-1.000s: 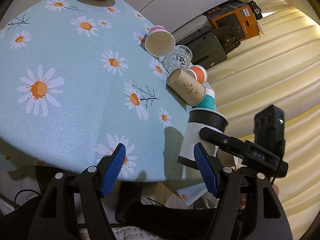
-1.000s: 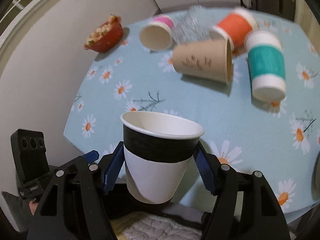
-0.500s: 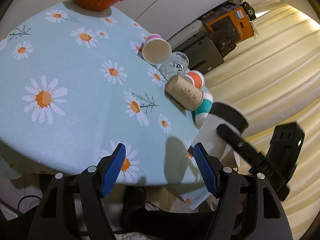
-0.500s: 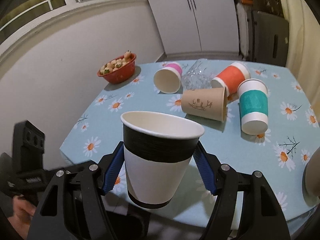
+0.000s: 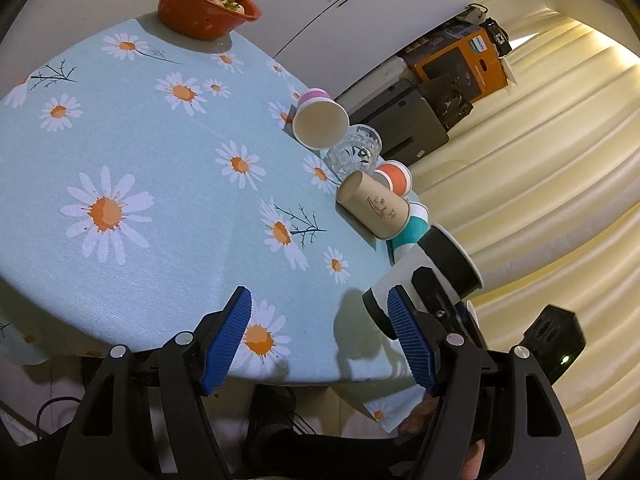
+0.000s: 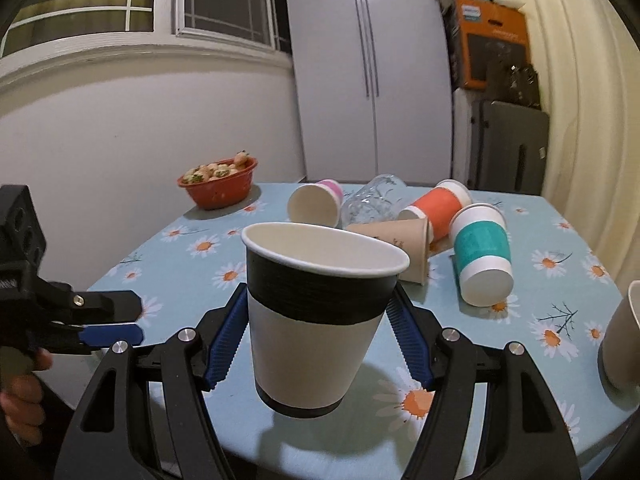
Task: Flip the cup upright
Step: 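Lower the upright white cup onto the tablecloth and open the right gripper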
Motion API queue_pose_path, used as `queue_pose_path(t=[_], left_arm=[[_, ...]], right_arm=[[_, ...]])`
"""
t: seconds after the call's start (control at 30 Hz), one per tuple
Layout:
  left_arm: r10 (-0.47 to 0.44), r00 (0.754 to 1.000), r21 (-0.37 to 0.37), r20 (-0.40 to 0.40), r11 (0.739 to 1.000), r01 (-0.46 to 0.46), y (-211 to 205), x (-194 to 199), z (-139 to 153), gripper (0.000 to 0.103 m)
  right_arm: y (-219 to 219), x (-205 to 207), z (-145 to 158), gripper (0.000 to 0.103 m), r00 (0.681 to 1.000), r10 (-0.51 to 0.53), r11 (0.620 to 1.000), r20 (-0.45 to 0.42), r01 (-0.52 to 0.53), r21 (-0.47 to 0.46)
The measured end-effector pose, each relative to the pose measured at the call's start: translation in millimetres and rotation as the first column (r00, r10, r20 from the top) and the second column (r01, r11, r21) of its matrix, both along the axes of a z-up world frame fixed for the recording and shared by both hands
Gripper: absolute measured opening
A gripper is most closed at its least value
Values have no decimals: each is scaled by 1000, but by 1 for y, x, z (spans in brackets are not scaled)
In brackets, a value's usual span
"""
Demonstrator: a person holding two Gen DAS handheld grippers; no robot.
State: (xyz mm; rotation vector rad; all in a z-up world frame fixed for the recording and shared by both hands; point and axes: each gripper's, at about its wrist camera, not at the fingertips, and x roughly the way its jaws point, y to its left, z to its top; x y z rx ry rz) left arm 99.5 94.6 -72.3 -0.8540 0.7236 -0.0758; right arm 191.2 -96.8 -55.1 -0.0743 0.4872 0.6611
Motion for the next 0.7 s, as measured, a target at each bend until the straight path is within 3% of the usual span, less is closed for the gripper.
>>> queue_pose_path(t=[0.2, 0.4, 0.7], left_arm=[[5, 1000, -1, 3, 1000, -5, 0, -2, -2, 69], [7, 1000, -3, 10, 1000, -7, 0, -4, -2, 69], [9, 1000, -4, 9, 1000, -9, 1, -5, -2, 69]], right_arm=[[3, -8, -22, 69, 993, -96, 995, 72, 97, -10], [17, -20, -34, 69, 973, -106, 990, 205, 123, -73], [21, -24, -46, 69, 967, -113, 988, 226, 135, -82]])
